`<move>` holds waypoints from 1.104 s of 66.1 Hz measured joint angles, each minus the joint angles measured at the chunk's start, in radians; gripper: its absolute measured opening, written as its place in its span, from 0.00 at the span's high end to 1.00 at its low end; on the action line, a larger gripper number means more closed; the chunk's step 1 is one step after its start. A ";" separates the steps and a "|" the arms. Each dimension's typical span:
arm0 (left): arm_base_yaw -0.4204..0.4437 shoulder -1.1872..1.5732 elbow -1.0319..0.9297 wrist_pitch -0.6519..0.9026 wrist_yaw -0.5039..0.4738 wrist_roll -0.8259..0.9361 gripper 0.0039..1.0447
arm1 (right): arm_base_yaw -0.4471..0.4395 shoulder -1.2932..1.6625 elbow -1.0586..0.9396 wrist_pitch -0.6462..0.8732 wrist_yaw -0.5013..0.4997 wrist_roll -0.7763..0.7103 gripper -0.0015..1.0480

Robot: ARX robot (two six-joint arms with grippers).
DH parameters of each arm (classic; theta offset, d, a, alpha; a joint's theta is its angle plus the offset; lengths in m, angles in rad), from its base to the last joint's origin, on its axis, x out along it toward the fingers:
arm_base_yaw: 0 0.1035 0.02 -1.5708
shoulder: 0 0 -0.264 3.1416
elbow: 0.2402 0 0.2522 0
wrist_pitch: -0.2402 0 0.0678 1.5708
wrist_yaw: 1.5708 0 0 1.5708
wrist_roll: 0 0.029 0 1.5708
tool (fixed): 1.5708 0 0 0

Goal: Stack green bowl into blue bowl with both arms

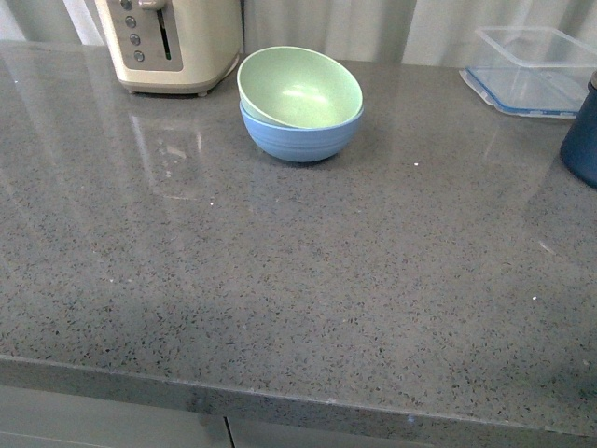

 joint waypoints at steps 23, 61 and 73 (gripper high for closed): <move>0.000 0.000 0.000 0.000 0.000 0.000 0.06 | 0.000 -0.160 0.000 -0.157 -0.001 0.000 0.99; 0.000 0.000 0.000 0.000 0.000 0.000 0.06 | 0.000 -0.440 0.000 -0.439 -0.002 0.000 0.99; 0.000 -0.001 0.000 0.000 0.000 0.000 0.06 | 0.000 -0.440 0.000 -0.443 -0.002 0.000 0.99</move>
